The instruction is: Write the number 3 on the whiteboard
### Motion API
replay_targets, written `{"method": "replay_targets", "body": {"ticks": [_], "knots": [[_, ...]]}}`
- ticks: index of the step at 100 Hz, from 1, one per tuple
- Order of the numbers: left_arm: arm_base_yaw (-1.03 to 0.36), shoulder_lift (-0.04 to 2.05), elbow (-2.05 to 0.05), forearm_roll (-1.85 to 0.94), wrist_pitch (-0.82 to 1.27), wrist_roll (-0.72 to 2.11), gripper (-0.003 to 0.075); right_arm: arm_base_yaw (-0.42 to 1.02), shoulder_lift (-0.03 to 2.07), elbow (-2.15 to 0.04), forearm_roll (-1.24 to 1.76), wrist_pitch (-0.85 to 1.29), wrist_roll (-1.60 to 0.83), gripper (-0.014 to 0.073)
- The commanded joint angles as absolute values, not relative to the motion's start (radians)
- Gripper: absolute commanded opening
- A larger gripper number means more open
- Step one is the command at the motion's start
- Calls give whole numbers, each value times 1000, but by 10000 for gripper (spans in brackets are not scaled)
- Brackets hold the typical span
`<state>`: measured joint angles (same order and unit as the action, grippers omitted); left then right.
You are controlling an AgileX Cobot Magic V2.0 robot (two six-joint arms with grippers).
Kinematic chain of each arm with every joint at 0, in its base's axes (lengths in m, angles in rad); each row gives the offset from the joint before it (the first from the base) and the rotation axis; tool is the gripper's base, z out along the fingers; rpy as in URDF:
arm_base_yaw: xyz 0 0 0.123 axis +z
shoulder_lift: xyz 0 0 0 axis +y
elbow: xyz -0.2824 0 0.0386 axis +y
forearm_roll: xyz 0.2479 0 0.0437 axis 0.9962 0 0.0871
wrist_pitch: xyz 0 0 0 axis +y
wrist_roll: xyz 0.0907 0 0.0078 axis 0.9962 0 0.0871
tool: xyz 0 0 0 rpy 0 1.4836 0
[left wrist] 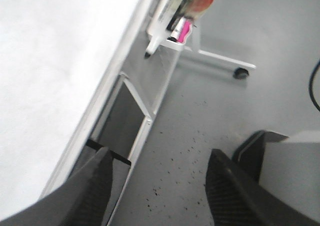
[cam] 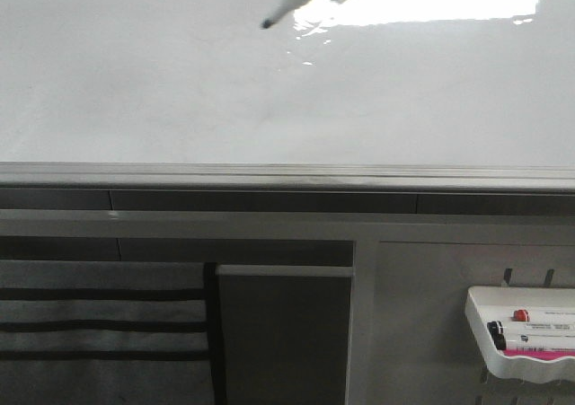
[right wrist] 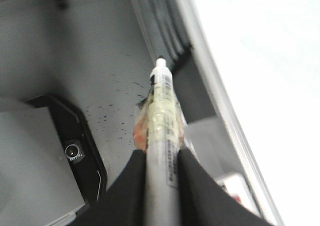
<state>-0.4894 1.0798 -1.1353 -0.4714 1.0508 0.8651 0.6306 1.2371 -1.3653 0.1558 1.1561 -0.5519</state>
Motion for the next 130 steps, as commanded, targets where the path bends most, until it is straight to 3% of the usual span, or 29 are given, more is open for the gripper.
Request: {"method": "replay_targets", "body": {"ticks": [1, 26, 49, 66, 92, 104, 119, 130], "knots": [[-446, 997, -1106, -512, 954, 827, 387, 593, 1155, -1326, 60, 1098, -388, 21], [-308, 794, -851, -516, 748, 708, 387, 411, 964, -1055, 94, 864, -203, 21], [-267, 725, -713, -577, 561, 658, 388, 402, 931, -936, 198, 632, -203, 21], [-267, 736, -708, -589, 556, 658, 387, 402, 1036, -1066, 264, 670, -205, 21], [-267, 762, -708, -587, 536, 658, 388, 387, 1302, -1472, 267, 1058, -276, 21], [-267, 762, -708, -584, 536, 658, 388, 340, 1397, -1627, 372, 1142, -338, 21], [-267, 762, -708, -582, 524, 658, 388, 328, 1480, -1651, 521, 1192, -440, 21], [-267, 762, -708, -582, 522, 658, 388, 328, 1498, -1594, 591, 1091, -488, 21]]}}
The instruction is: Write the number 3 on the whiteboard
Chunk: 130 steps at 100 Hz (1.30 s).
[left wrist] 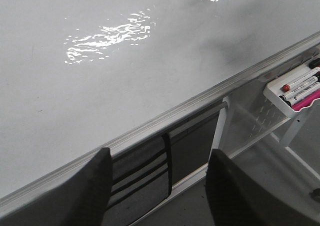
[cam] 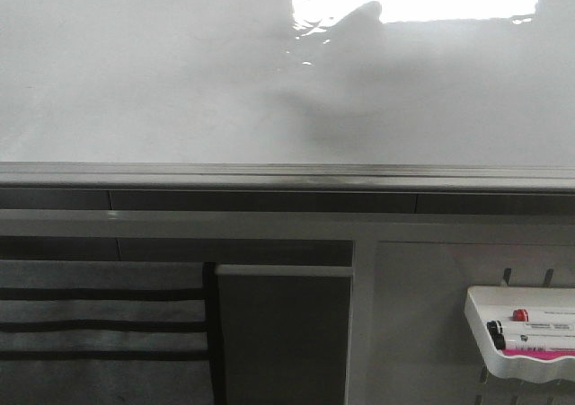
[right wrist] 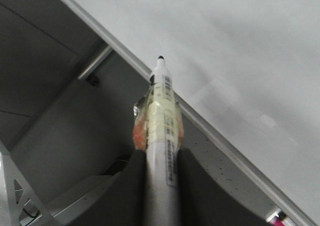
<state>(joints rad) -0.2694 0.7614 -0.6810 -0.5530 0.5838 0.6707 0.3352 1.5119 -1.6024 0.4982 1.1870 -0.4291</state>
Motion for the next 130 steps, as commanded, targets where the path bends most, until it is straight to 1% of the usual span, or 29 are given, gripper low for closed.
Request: {"method": "replay_targets", "body": {"ticks": [1, 11, 32, 72, 97, 108, 118, 130], "knots": [[-267, 762, -708, -582, 520, 658, 387, 328, 1498, -1591, 591, 1083, -493, 21], [-267, 762, -708, -582, 515, 658, 388, 328, 1500, -1560, 591, 1004, -512, 21], [-267, 762, -708, -582, 509, 658, 388, 328, 1541, -1556, 562, 945, -518, 21], [-267, 762, -708, -582, 508, 658, 388, 319, 1582, -1556, 481, 914, -510, 21], [-267, 762, -708, -582, 508, 658, 388, 313, 1588, -1556, 436, 915, -490, 21], [-267, 762, -708, -582, 508, 658, 388, 309, 1558, -1554, 415, 992, -484, 21], [-267, 762, -708, -582, 508, 658, 388, 314, 1551, -1509, 448, 1047, -486, 21], [-267, 762, -708, -585, 506, 658, 388, 350, 1584, -1466, 508, 929, -507, 21]]}}
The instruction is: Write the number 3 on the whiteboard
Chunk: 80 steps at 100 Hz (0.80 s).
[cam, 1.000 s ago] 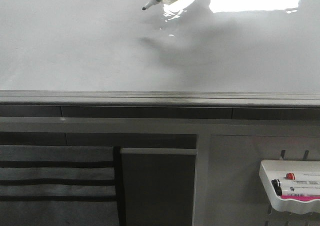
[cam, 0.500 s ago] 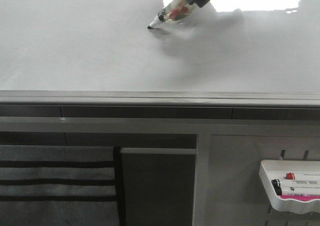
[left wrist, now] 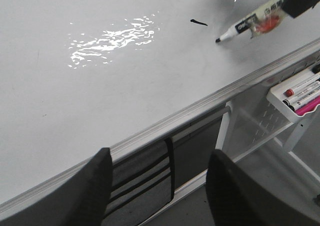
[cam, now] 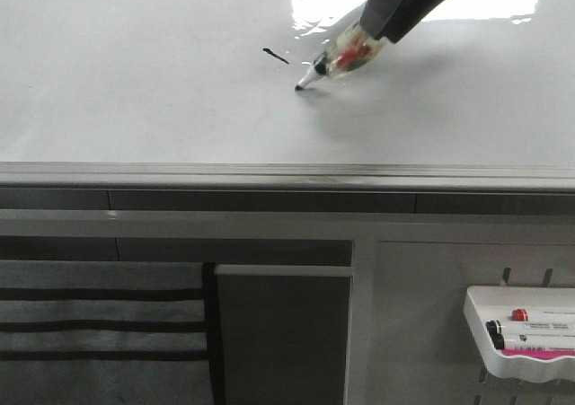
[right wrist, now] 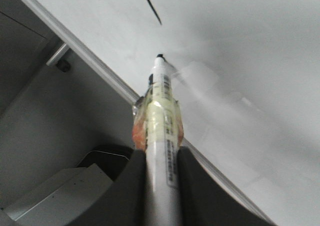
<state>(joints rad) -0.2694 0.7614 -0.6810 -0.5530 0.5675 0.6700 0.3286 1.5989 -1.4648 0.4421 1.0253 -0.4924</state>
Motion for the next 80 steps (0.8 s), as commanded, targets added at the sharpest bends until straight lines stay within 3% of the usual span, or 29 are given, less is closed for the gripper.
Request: {"method": "replay_targets", "body": {"ticks": [1, 34, 57, 71, 80], "knots": [[-267, 762, -708, -585, 506, 658, 387, 352, 1587, -1466, 508, 921, -507, 21], [-267, 762, -708, -585, 506, 658, 387, 319, 1579, -1460, 485, 1043, -507, 21], [-267, 762, -708, -585, 506, 658, 388, 429, 1633, -1428, 550, 792, -513, 21], [-267, 762, -708, -585, 506, 658, 388, 429, 1623, -1474, 563, 841, -527, 21], [-267, 762, -708, -585, 509, 658, 388, 431, 1527, -1429, 642, 856, -658, 21]]}}
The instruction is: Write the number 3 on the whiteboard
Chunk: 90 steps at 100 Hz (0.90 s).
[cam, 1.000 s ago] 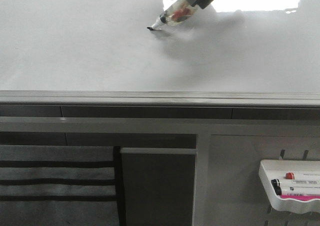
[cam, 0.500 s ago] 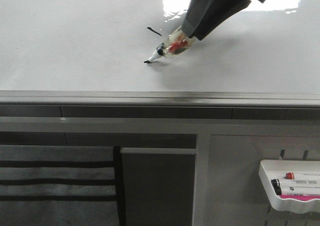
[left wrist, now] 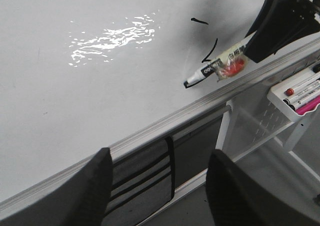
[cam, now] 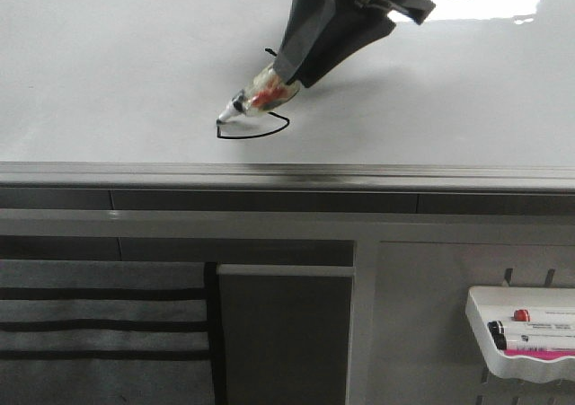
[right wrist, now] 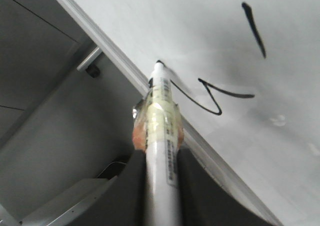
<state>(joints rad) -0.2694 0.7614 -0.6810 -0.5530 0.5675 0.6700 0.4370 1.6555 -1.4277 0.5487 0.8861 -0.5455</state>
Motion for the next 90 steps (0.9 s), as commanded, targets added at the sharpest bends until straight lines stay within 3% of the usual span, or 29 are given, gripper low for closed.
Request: {"method": "replay_targets", "body": {"ticks": [1, 23, 46, 90], "knots": [[-267, 762, -708, -585, 512, 658, 388, 431, 1509, -1422, 653, 856, -670, 21], [-292, 783, -737, -605, 639, 778, 388, 431, 1237, -1147, 826, 882, -1037, 21], [-390, 911, -881, -608, 879, 945, 388, 431, 1088, -1105, 719, 982, -1205, 21], [-679, 1160, -1038, -589, 779, 1025, 388, 431, 1091, -1105, 691, 1032, -1281, 21]]}}
